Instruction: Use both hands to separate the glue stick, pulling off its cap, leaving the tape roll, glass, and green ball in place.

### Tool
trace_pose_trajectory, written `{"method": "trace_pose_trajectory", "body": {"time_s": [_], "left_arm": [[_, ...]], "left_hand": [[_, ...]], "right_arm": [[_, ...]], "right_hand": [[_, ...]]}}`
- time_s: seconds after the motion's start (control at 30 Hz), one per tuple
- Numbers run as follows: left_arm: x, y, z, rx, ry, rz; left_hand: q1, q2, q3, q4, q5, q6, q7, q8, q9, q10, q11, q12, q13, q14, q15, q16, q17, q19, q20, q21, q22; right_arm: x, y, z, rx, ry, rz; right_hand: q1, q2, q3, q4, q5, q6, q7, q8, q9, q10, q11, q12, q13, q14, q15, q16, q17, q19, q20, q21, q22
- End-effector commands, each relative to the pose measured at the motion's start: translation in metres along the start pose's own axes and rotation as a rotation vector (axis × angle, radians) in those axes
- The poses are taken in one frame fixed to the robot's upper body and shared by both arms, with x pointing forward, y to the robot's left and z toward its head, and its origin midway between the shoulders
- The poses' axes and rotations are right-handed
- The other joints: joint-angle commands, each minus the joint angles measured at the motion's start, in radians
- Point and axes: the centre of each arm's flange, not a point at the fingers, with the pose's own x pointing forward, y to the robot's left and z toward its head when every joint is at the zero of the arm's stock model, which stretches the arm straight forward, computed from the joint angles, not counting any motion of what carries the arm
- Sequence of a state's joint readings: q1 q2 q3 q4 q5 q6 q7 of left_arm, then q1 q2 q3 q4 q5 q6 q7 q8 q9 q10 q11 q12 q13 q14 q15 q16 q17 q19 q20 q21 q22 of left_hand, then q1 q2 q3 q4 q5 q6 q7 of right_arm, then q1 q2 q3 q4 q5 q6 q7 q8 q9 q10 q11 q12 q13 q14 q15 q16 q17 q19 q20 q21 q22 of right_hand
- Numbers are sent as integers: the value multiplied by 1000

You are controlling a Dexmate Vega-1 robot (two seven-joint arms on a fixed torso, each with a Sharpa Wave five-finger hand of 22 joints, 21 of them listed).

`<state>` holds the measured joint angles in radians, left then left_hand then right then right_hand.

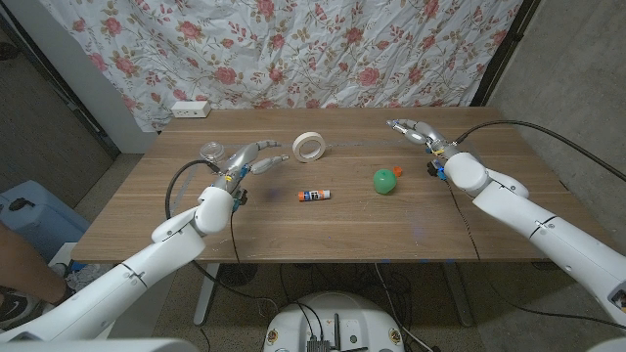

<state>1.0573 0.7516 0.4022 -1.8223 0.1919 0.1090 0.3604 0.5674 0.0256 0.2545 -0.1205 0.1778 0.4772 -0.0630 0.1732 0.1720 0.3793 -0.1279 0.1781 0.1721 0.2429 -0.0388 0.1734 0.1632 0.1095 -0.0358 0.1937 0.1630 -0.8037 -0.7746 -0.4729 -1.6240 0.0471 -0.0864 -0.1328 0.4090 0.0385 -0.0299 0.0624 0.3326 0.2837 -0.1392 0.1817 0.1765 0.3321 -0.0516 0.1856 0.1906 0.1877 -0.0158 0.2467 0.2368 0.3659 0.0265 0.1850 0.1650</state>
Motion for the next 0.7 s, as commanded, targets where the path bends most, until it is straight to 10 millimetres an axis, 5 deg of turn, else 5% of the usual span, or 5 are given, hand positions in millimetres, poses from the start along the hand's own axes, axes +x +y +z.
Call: {"method": "trace_pose_trajectory", "body": {"time_s": [0.03, 0.23, 0.7], "left_arm": [[3, -9, -11, -189, 41, 67], [7, -16, -20, -330, 58, 126], [22, -27, -36, -492, 67, 186]], "left_hand": [[-8, 13, 5, -3, -2, -25, 11, -3, 3, -27, 29, -5, 2, -17, -36, -4, 1, 11, -24, -4, 3], [-23, 20, 8, -7, -2, -90, 27, -10, 3, -64, 81, -4, 2, -35, -42, -4, 1, 15, -27, -6, 3], [-42, 46, 17, -3, 1, -129, 51, -2, 3, -89, 74, 1, 2, -44, -32, 0, 2, 19, -28, -6, 4]], "right_arm": [[5, -4, -13, 162, -18, -14], [7, -3, -21, 296, -37, -47], [9, 12, -28, 461, -38, -94]], "right_hand": [[-16, -1, -4, 11, -5, -5, 14, -1, 3, -10, 1, -4, -1, -3, 6, -6, 2, 0, -7, 1, 2], [-28, 3, -7, 18, -9, -20, 28, -4, 3, -22, 9, -6, -2, -5, 10, -9, -1, -1, -6, 1, 2], [-56, 19, -12, 33, -15, -47, 62, -6, 2, -37, 19, -4, -4, -5, 9, -14, -5, -11, -16, -2, 2]]}}
